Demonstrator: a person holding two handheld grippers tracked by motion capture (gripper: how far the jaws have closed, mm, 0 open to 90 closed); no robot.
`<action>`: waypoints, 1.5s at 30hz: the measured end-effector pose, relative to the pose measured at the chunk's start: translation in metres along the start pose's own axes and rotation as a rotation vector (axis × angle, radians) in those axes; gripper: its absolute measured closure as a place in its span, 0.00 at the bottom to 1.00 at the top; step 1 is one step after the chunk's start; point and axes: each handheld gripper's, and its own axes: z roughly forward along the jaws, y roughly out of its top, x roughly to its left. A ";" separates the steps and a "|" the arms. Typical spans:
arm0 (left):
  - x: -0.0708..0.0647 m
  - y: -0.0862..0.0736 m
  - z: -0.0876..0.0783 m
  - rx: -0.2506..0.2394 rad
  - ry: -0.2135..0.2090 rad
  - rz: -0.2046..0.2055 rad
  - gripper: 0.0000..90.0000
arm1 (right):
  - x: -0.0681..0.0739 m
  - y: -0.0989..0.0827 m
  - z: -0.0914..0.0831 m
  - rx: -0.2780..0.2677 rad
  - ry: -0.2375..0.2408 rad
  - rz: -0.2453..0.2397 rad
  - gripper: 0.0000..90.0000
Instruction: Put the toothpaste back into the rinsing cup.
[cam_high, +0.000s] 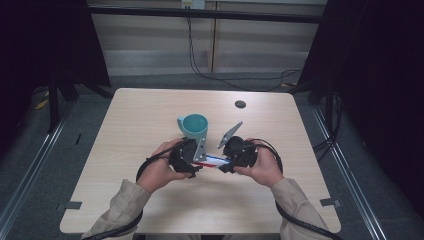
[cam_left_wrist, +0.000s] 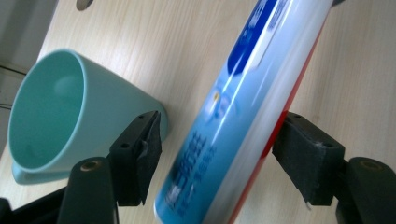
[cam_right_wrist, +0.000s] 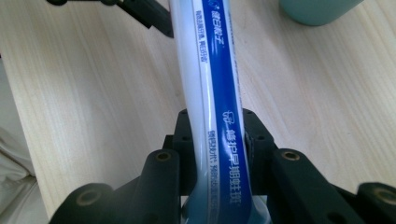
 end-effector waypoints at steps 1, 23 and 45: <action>-0.001 0.002 0.000 -0.007 -0.002 -0.002 0.37 | 0.001 0.001 0.000 -0.002 -0.001 0.003 0.80; -0.015 0.015 0.010 -0.035 -0.046 0.046 0.62 | 0.003 0.008 -0.002 -0.018 0.012 -0.031 0.79; 0.012 -0.019 -0.005 0.010 -0.154 -0.130 0.78 | -0.031 -0.029 -0.051 -0.360 -0.003 0.140 0.28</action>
